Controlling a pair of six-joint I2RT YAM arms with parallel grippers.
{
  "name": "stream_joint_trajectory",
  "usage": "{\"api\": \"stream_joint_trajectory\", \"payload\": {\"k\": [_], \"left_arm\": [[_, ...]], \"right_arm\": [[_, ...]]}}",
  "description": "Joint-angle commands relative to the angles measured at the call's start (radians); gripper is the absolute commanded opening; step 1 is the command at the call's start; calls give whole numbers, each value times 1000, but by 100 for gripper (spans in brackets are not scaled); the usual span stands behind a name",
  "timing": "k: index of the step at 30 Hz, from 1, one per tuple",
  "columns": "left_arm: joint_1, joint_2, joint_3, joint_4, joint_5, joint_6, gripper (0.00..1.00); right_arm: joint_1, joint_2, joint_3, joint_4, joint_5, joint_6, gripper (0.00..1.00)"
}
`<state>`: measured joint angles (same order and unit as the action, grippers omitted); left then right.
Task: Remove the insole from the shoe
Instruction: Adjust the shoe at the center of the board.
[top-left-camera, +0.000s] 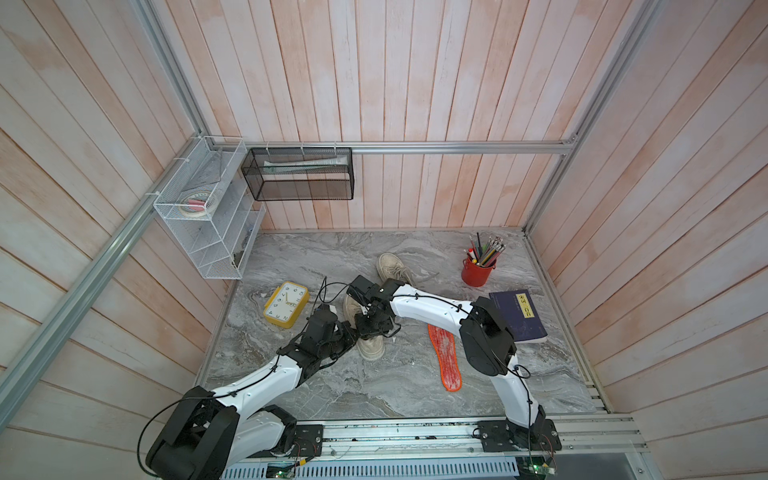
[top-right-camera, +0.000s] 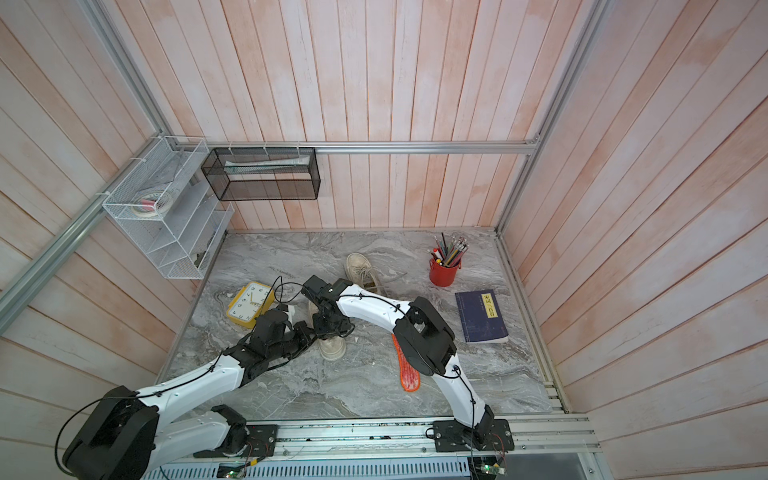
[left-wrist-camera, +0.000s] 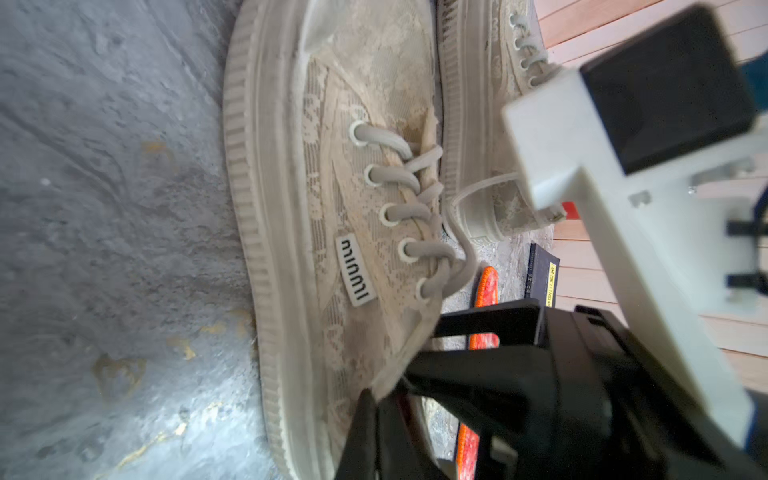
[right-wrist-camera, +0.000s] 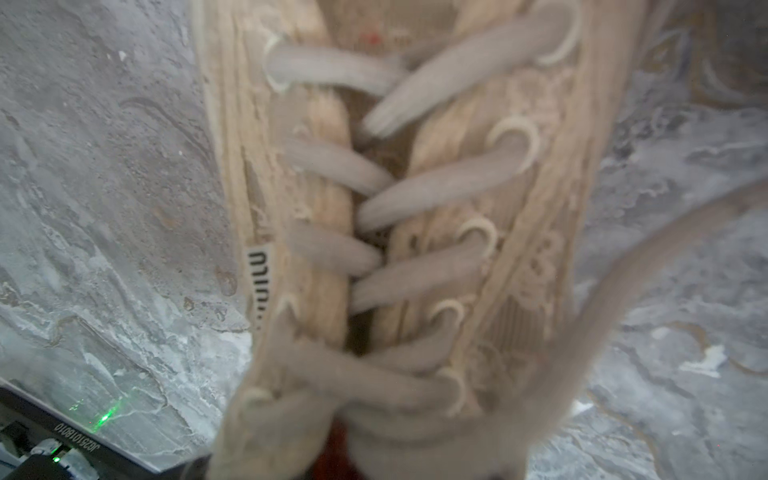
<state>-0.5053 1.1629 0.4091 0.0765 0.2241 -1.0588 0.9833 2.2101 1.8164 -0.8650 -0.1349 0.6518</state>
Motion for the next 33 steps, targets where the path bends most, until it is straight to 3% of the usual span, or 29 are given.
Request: {"api": "stream_joint_trajectory", "payload": {"k": [1, 4, 7, 24, 33], "left_arm": [[-2, -6, 1, 38, -20, 1, 0], [-2, -8, 7, 28, -24, 7, 0], [-2, -6, 13, 12, -29, 20, 0], [1, -9, 122, -173, -142, 225, 0], [2, 0, 94, -113, -101, 188, 0]], "right_arm": [[11, 112, 1, -14, -23, -41, 34], [11, 110, -9, 16, -42, -42, 11], [7, 67, -8, 43, -52, -34, 0], [-83, -180, -72, 178, -132, 60, 0], [-23, -131, -39, 86, -107, 19, 3]]}}
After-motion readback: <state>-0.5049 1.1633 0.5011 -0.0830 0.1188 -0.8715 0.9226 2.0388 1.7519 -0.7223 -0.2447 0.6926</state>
